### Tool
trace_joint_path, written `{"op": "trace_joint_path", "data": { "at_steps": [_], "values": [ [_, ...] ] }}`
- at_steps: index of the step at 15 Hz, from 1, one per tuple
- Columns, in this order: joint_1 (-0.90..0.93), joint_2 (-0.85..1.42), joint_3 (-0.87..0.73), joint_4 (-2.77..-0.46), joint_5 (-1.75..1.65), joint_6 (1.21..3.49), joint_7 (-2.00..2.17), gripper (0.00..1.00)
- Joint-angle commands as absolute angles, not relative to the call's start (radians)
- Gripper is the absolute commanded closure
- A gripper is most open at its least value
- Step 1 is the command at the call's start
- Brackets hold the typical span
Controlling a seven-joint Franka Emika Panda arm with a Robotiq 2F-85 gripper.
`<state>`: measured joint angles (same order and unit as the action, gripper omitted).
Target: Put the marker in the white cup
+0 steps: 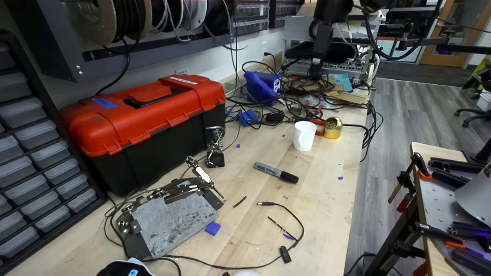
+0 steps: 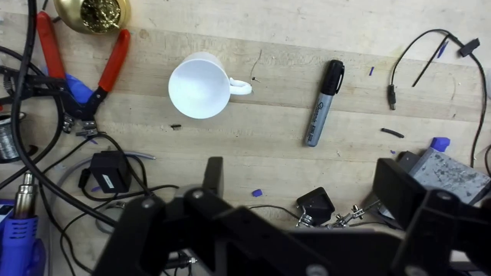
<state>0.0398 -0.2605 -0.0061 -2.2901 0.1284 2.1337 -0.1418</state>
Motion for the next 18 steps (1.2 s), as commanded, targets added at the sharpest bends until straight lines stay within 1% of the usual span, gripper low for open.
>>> {"op": "trace_joint_path", "data": {
  "at_steps": [1,7,8,18],
  "values": [
    [0.040,-0.135,0.025,-2.193,0.096,2.102,-0.053,0.00],
    [0.045,0.021,0.049,-2.131,0.056,2.111,0.054,0.00],
    [0.041,-0.013,0.044,-2.166,0.084,2.132,-0.002,0.00],
    [0.063,0.048,0.068,-2.116,0.067,2.137,0.032,0.00]
  ]
}}
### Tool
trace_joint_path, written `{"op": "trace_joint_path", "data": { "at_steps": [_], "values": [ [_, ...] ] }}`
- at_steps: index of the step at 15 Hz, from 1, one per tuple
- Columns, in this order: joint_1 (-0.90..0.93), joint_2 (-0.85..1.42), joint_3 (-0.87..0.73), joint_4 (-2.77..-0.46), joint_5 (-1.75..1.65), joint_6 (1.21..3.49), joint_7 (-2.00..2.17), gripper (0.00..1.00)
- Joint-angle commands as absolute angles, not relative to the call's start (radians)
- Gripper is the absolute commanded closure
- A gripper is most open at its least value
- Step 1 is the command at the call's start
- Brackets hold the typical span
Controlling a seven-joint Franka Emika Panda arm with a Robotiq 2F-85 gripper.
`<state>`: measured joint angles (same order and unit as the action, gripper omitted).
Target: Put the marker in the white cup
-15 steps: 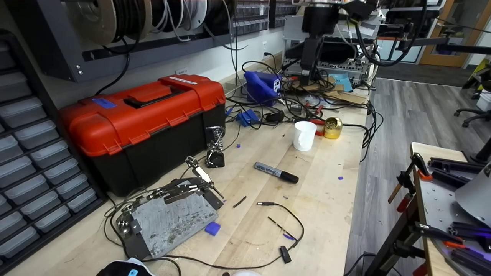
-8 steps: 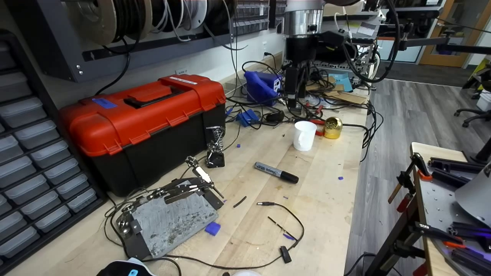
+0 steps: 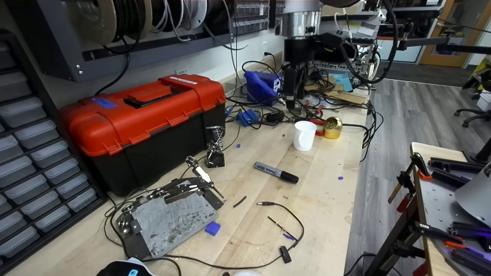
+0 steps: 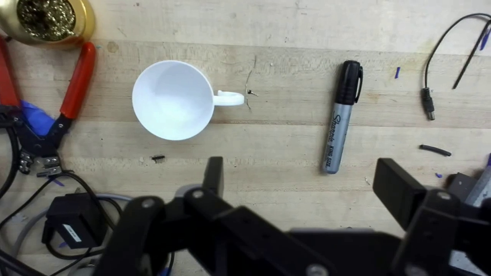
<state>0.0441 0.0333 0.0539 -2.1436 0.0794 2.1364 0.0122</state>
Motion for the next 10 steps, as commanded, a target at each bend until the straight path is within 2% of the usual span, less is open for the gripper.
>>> {"op": "trace_joint_path", "data": {
  "at_steps": [1,10],
  "values": [
    [0.069,0.052,0.075,-2.110,0.068,2.137,0.031,0.00],
    [0.113,0.167,0.110,-2.043,0.089,2.172,0.083,0.00]
  ]
}}
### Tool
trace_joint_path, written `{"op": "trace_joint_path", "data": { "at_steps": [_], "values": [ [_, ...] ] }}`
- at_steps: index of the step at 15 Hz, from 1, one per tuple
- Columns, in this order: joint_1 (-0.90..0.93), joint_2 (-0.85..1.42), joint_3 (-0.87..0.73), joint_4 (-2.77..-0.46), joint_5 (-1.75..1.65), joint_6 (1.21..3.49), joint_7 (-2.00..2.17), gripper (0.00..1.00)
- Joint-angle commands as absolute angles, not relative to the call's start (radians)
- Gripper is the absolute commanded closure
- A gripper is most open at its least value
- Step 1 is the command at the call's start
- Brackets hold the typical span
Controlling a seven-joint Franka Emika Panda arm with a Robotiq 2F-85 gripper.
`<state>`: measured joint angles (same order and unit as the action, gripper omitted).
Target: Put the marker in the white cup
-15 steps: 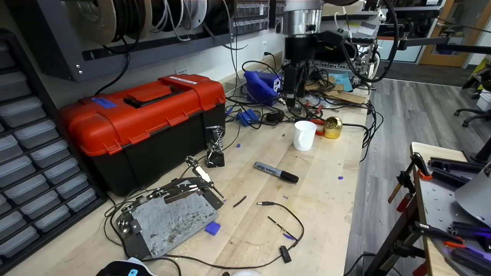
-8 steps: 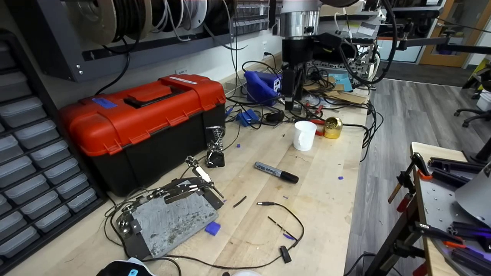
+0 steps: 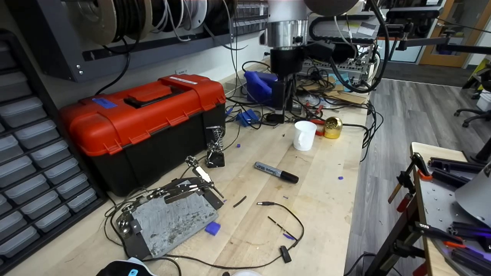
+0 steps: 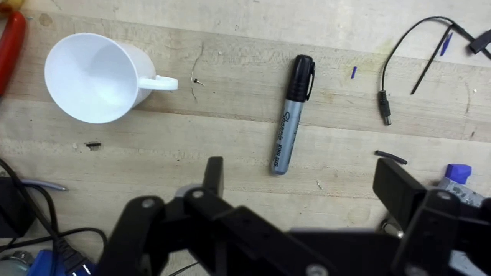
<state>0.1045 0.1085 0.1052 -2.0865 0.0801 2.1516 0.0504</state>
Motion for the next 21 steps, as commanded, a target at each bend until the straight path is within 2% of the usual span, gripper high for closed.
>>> {"op": "trace_joint_path", "data": {
  "at_steps": [1,12,21],
  "values": [
    [0.115,0.183,0.111,-2.034,0.092,2.178,0.086,0.00],
    [0.134,0.383,0.111,-1.896,0.111,2.187,0.119,0.00],
    [0.159,0.443,0.118,-1.916,0.154,2.210,0.180,0.00]
  ]
}}
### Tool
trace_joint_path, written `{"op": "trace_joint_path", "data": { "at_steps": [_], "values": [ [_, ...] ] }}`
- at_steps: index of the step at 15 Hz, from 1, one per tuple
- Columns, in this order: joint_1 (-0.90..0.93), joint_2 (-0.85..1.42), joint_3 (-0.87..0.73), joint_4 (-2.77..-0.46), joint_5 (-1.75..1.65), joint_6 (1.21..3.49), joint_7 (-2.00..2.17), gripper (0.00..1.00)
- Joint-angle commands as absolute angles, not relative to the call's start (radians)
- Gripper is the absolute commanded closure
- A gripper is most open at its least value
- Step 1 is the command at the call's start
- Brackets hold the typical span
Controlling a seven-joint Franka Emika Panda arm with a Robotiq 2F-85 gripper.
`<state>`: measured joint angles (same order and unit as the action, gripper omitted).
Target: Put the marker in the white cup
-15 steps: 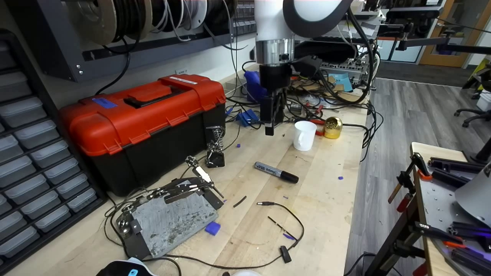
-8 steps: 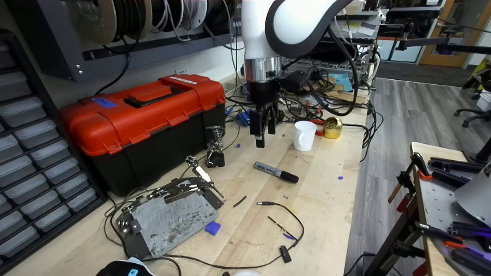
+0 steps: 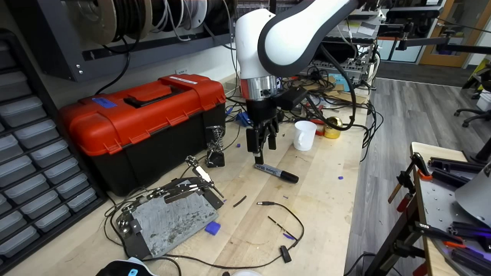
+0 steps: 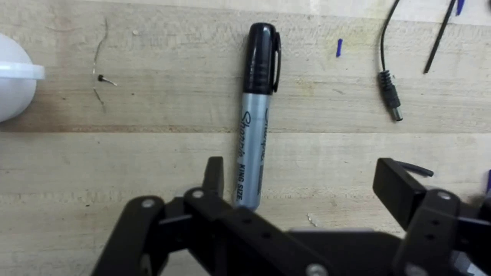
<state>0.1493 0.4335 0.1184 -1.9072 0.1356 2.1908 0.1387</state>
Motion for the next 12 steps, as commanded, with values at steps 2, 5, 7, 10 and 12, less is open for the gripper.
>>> {"op": "trace_joint_path", "data": {
  "at_steps": [2,5,7,10,12],
  "values": [
    [0.162,0.455,0.114,-1.913,0.153,2.210,0.191,0.00],
    [0.156,0.474,0.109,-1.908,0.158,2.204,0.204,0.00],
    [0.155,0.486,0.107,-1.904,0.160,2.201,0.207,0.00],
    [0.155,0.506,0.104,-1.892,0.161,2.191,0.205,0.00],
    [0.154,0.516,0.104,-1.886,0.162,2.187,0.202,0.00]
  ]
}}
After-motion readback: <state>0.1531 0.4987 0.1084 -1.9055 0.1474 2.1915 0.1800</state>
